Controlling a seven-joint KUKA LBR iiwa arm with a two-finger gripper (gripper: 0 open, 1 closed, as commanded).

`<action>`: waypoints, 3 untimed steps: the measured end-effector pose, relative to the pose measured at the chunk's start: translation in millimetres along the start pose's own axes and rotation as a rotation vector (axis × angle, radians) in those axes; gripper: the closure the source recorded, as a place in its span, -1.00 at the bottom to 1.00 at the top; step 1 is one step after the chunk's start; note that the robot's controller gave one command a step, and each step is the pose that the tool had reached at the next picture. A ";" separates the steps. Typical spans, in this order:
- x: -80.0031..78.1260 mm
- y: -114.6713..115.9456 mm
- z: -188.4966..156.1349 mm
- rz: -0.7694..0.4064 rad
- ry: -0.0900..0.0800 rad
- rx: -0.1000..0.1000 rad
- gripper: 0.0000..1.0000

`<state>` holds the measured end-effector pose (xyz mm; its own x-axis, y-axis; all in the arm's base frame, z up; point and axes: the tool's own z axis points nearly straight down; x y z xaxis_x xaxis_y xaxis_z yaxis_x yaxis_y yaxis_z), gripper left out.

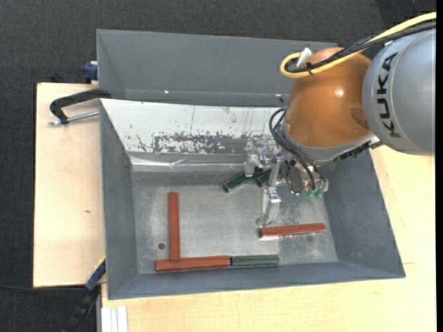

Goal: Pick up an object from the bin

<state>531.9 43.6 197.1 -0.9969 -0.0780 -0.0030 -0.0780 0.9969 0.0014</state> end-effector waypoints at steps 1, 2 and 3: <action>-0.1 -0.1 -0.1 0.000 0.000 0.000 -1.00; -24.6 -18.2 44.7 0.026 -0.008 0.000 -1.00; -40.3 -19.4 97.2 -0.047 0.000 0.001 -1.00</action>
Offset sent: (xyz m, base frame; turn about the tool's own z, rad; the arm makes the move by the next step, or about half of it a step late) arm 0.0393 -0.0300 -0.0843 0.0452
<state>573.8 27.6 100.0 -0.9922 -0.1248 -0.0028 -0.1248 0.9922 0.0004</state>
